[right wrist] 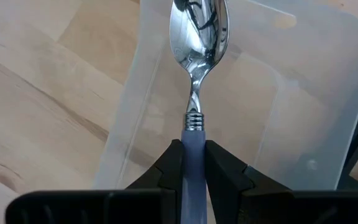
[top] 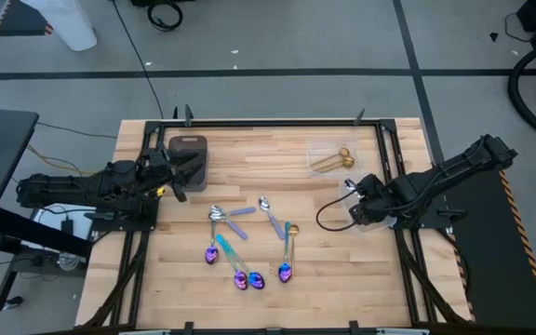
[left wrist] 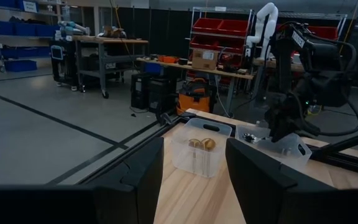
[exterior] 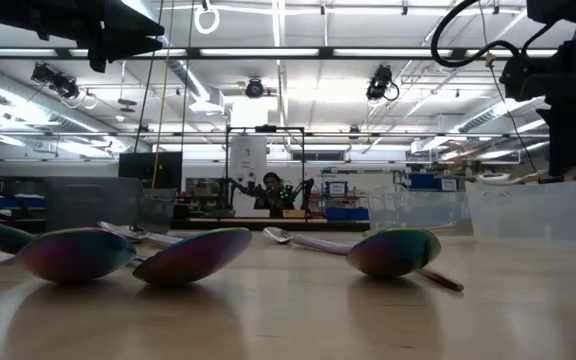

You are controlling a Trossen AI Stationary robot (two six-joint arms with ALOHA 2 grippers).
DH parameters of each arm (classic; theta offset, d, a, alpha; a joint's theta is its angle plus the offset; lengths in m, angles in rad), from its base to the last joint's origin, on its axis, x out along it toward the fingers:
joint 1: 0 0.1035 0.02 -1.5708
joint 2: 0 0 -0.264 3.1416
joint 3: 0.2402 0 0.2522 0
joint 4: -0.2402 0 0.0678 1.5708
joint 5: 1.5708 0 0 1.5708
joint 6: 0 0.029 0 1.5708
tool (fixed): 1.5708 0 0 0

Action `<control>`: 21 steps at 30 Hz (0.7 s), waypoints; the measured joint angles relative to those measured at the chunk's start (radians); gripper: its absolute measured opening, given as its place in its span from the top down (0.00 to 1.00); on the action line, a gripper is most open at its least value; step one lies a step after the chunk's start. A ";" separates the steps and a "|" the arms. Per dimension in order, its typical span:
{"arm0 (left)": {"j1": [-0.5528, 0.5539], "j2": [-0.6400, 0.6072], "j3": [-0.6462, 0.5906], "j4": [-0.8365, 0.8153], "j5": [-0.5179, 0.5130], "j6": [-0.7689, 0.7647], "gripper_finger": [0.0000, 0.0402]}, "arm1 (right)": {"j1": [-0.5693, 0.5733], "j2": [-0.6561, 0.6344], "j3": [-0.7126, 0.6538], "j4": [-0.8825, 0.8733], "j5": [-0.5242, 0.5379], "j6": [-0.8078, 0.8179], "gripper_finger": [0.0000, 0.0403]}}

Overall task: Sort silverware by color (type)
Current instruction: Put the purple spoon into the bottom transparent bin

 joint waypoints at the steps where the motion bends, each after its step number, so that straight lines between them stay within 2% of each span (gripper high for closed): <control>1: 0.000 0.000 0.000 0.000 0.000 0.000 0.55 | -0.004 0.000 0.000 0.000 -0.005 -0.006 0.85; 21: 0.000 0.000 0.000 0.005 0.000 0.000 0.55 | -0.149 0.000 0.000 0.002 -0.096 -0.113 0.85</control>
